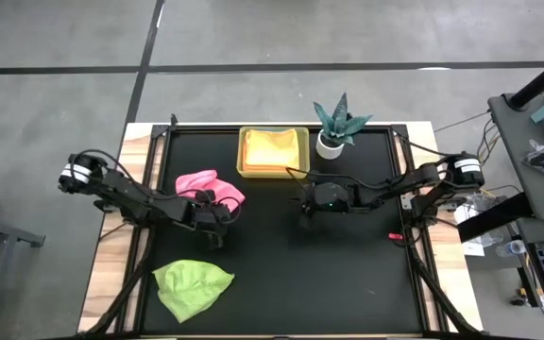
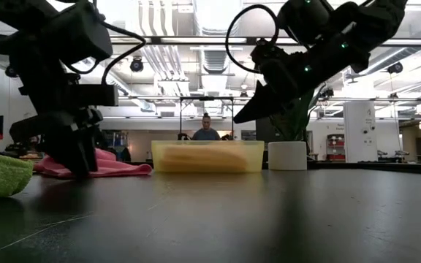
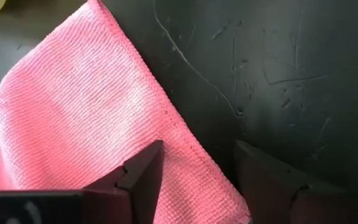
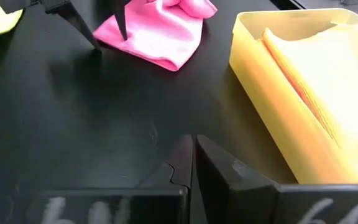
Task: Fold microfiber towels
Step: Fold the pink microfiber cloth
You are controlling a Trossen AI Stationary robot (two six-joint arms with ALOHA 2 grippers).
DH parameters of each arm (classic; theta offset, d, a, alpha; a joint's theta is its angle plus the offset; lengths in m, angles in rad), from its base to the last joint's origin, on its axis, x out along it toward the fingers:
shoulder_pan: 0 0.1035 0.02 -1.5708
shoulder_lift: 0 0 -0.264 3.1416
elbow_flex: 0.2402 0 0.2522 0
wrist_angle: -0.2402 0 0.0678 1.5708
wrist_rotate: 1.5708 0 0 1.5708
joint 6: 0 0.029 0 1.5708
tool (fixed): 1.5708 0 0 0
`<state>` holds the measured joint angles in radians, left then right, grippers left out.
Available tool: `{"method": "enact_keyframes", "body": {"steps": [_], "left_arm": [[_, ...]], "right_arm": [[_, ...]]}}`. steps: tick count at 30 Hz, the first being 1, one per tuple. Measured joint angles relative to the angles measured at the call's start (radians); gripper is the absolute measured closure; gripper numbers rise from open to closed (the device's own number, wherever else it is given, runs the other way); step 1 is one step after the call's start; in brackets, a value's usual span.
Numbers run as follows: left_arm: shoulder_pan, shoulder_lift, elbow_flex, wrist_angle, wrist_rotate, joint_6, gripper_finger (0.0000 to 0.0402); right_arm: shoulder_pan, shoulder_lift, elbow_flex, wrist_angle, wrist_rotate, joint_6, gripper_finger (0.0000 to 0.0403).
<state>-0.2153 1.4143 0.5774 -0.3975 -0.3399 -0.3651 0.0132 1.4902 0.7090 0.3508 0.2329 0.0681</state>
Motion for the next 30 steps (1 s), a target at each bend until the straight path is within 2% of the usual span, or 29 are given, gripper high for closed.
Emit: {"method": "enact_keyframes", "body": {"steps": [3, 9, 13, 15, 17, 20, 22, 27, 30], "left_arm": [[0.0, -0.001, 0.002, 0.001, 0.01, 0.0, 0.0259], [0.002, -0.044, 0.008, -0.038, 0.003, 0.01, 0.0386], [0.002, -0.105, 0.029, -0.02, -0.004, 0.005, 0.0398], [0.002, -0.142, 0.049, 0.034, 0.032, 0.008, 0.0399], [0.001, -0.175, 0.065, 0.156, 0.091, 0.034, 0.04], [0.0, -0.199, 0.056, 0.418, 0.188, 0.107, 0.04], [0.0, -0.186, 0.054, 0.554, 0.2, 0.137, 0.0401], [0.012, -0.078, 0.059, 0.786, 0.196, 0.222, 0.0401], [0.026, -0.006, 0.064, 0.896, 0.151, 0.155, 0.0401]], "right_arm": [[0.0, 0.0, 0.0, 0.005, -0.005, 0.0, 0.039], [0.002, 0.0, 0.0, 0.016, -0.005, -0.017, 0.039], [0.007, 0.001, -0.02, 0.08, -0.008, -0.048, 0.039], [0.014, 0.016, -0.039, 0.147, -0.008, -0.066, 0.039], [0.026, 0.033, -0.064, 0.22, -0.031, -0.065, 0.039], [0.051, 0.067, -0.094, 0.296, -0.143, 0.007, 0.039], [0.077, 0.09, -0.105, 0.318, -0.202, 0.062, 0.0387], [0.169, 0.116, -0.111, 0.366, -0.204, 0.115, 0.0357], [0.223, 0.115, -0.109, 0.434, -0.125, 0.111, 0.0327]]}}
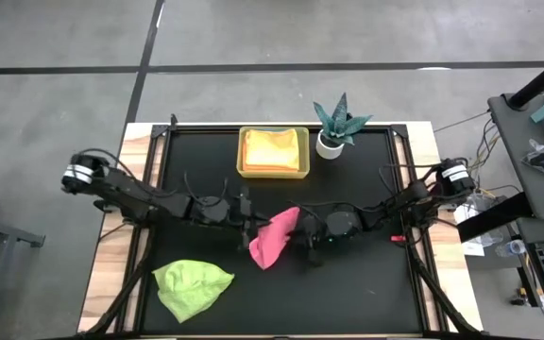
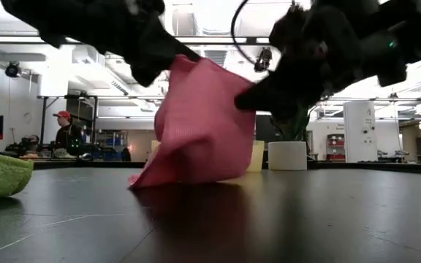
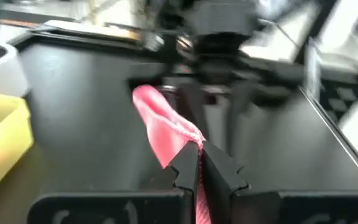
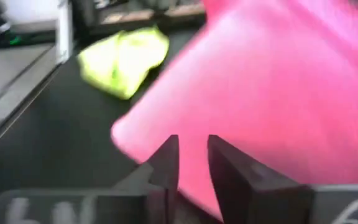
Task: Fold microfiber towels
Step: Fold the pink microfiber cloth
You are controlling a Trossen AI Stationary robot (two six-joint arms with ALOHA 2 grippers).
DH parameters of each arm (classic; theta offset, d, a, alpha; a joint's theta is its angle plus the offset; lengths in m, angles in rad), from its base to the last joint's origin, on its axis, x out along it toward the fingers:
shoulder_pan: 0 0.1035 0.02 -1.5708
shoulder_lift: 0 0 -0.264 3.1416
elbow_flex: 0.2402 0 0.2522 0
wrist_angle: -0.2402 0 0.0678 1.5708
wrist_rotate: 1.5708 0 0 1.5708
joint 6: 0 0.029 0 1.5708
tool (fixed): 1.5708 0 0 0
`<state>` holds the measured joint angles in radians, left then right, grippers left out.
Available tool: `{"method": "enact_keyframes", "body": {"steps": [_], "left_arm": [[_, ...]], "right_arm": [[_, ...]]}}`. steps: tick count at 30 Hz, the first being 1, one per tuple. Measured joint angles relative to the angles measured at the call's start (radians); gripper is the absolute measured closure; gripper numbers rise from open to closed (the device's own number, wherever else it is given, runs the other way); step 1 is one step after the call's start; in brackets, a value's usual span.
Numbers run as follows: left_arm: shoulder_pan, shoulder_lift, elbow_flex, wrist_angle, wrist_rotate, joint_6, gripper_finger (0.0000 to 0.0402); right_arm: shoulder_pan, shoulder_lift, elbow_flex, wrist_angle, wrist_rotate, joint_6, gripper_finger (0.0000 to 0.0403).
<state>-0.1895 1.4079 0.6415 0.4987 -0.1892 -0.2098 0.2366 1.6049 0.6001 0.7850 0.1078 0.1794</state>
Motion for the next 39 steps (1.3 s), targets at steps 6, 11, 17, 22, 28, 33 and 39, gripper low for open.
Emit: {"method": "enact_keyframes", "body": {"steps": [6, 11, 17, 22, 28, 33, 39], "left_arm": [[0.005, 0.137, 0.003, 0.22, -0.024, -0.073, 0.0401], [0.009, 0.207, 0.011, 0.318, -0.021, -0.099, 0.0401], [0.011, 0.228, 0.027, 0.356, -0.02, -0.099, 0.0401], [0.011, 0.228, 0.029, 0.358, -0.02, -0.1, 0.0401], [0.013, 0.228, 0.027, 0.357, -0.02, -0.125, 0.0401], [0.016, 0.228, 0.024, 0.348, -0.021, -0.125, 0.0377], [0.018, 0.228, 0.02, 0.322, -0.025, -0.124, 0.0357]], "right_arm": [[0.086, -0.009, 0.0, 0.066, 0.396, -0.106, 0.0269], [0.085, -0.009, 0.0, 0.065, 0.463, -0.138, 0.0237], [0.086, 0.001, -0.001, 0.084, 0.461, -0.145, 0.0231], [0.084, 0.008, -0.001, 0.111, 0.465, -0.146, 0.0286], [0.086, 0.008, -0.001, 0.11, 0.462, -0.18, 0.0386], [0.093, -0.002, -0.006, 0.109, 0.461, -0.178, 0.0393], [0.092, -0.024, -0.003, 0.063, 0.405, -0.084, 0.0363]]}}
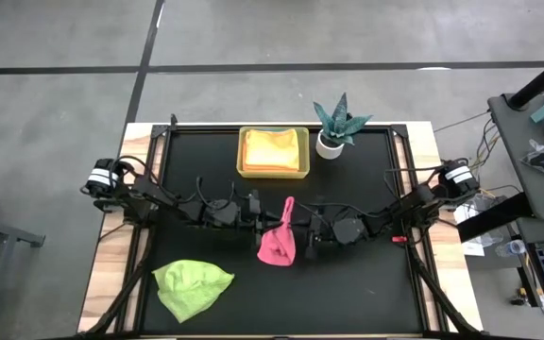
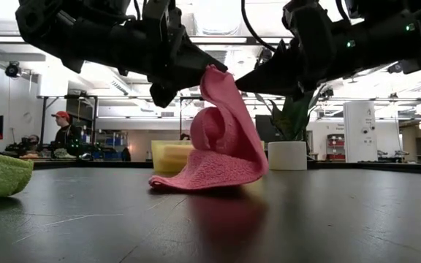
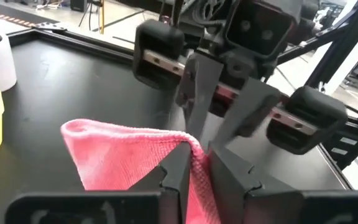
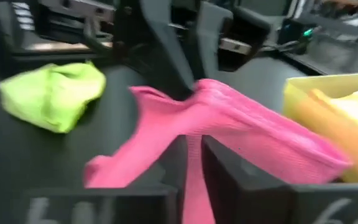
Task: Fold microfiber towels
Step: Fold the pink microfiber cloth
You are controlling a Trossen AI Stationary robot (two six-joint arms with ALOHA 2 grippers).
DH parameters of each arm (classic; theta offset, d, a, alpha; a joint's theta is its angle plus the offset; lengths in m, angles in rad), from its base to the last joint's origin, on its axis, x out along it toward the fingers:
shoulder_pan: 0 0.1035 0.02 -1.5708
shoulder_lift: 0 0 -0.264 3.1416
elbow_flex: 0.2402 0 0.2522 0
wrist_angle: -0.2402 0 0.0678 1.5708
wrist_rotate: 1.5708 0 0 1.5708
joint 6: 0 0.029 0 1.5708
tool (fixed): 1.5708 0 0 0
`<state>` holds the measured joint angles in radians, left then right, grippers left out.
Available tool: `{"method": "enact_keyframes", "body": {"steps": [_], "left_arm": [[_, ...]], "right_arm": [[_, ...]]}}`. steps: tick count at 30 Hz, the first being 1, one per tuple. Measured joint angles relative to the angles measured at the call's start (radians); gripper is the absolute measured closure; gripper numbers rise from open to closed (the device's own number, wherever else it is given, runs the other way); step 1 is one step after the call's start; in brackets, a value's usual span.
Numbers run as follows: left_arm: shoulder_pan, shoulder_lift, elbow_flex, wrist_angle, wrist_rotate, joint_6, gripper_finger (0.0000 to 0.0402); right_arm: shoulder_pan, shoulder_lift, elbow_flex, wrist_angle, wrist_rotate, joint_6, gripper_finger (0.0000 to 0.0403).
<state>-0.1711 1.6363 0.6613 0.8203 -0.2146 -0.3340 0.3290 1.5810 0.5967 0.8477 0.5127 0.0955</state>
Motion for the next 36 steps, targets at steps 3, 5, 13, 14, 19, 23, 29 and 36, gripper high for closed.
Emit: {"method": "enact_keyframes", "body": {"steps": [3, 5, 13, 14, 19, 23, 29, 36], "left_arm": [[0.005, 0.0, 0.0, -0.001, 0.0, 0.0, 0.0357], [0.008, 0.0, 0.0, 0.0, 0.0, 0.0, 0.0357], [0.008, 0.0, 0.0, 0.0, 0.0, 0.0, 0.0356], [0.008, 0.0, 0.0, 0.001, 0.0, 0.0, 0.0356], [0.008, 0.0, 0.0, 0.001, 0.013, 0.0, 0.0356], [0.008, 0.0, 0.0, 0.002, 0.023, 0.0, 0.0356], [0.008, 0.0, 0.0, 0.001, 0.027, 0.008, 0.0356], [0.01, -0.058, -0.02, -0.079, 0.034, 0.051, 0.0356]], "right_arm": [[0.0, -0.002, 0.006, -0.004, -0.019, 0.027, 0.0318], [-0.002, -0.002, 0.006, -0.006, -0.02, 0.045, 0.0286], [-0.013, 0.01, 0.007, -0.002, -0.019, 0.069, 0.0193], [-0.016, 0.014, 0.007, 0.002, -0.016, 0.069, 0.0191], [-0.028, 0.017, 0.007, 0.003, -0.015, 0.069, 0.0241], [-0.029, 0.017, 0.007, 0.002, -0.021, 0.054, 0.0332], [-0.028, 0.017, 0.007, -0.004, -0.023, 0.012, 0.0392], [-0.007, -0.047, 0.007, -0.142, -0.023, -0.033, 0.0394]]}}
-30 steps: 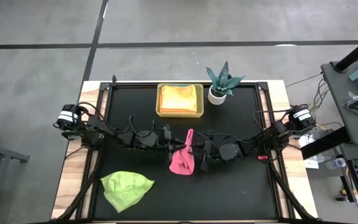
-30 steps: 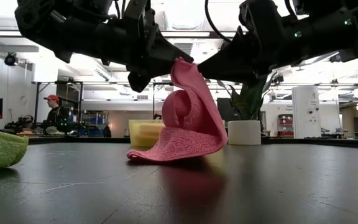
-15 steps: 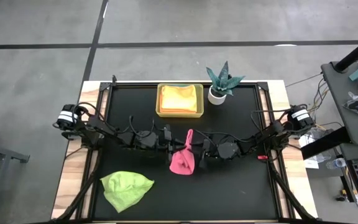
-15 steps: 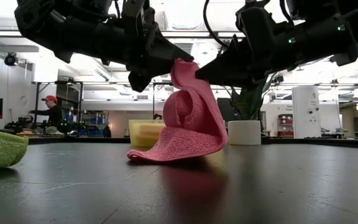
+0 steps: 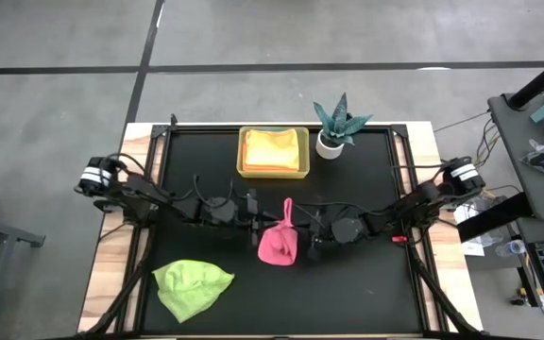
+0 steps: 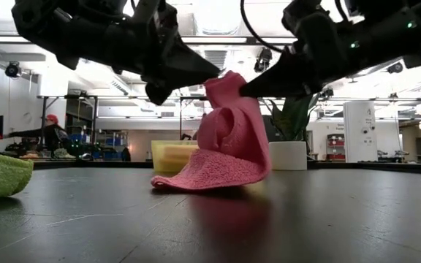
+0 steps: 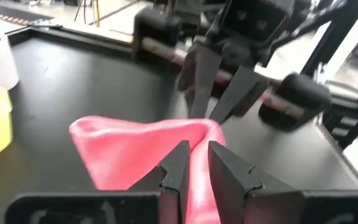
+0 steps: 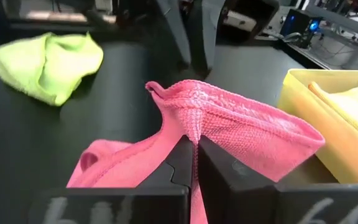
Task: Fold microfiber towels
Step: Fold the pink microfiber cloth
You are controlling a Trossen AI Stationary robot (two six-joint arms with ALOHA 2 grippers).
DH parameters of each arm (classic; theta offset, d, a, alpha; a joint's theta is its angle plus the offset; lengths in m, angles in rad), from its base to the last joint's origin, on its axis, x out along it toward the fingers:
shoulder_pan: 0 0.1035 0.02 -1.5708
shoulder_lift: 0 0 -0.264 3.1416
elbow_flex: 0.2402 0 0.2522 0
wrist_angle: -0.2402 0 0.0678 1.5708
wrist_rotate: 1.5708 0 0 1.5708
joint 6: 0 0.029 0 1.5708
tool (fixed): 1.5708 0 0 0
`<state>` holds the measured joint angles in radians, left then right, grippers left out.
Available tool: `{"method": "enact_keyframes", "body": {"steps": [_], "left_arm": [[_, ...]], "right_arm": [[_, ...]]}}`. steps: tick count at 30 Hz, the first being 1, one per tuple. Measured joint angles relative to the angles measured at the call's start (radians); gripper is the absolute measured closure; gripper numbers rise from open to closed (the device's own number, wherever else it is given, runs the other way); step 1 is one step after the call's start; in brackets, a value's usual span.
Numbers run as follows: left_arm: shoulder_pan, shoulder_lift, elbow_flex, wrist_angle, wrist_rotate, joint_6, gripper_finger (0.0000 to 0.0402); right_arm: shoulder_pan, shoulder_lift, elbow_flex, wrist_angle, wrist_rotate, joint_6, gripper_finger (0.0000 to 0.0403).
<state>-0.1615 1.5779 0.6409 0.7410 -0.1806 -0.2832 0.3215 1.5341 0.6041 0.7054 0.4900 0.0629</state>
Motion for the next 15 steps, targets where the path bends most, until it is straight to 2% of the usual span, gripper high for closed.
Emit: {"method": "enact_keyframes", "body": {"steps": [4, 8, 15], "left_arm": [[0.005, -0.073, -0.002, -0.145, -0.002, 0.003, 0.0356], [0.005, -0.129, -0.007, -0.24, -0.013, 0.011, 0.0356], [0.005, -0.151, -0.008, -0.27, -0.027, 0.011, 0.0356]], "right_arm": [[0.009, -0.057, 0.0, -0.11, 0.004, -0.003, 0.0394], [0.015, -0.074, -0.002, -0.133, 0.007, -0.003, 0.0394], [0.017, -0.073, -0.006, -0.124, 0.007, -0.003, 0.0394]]}}
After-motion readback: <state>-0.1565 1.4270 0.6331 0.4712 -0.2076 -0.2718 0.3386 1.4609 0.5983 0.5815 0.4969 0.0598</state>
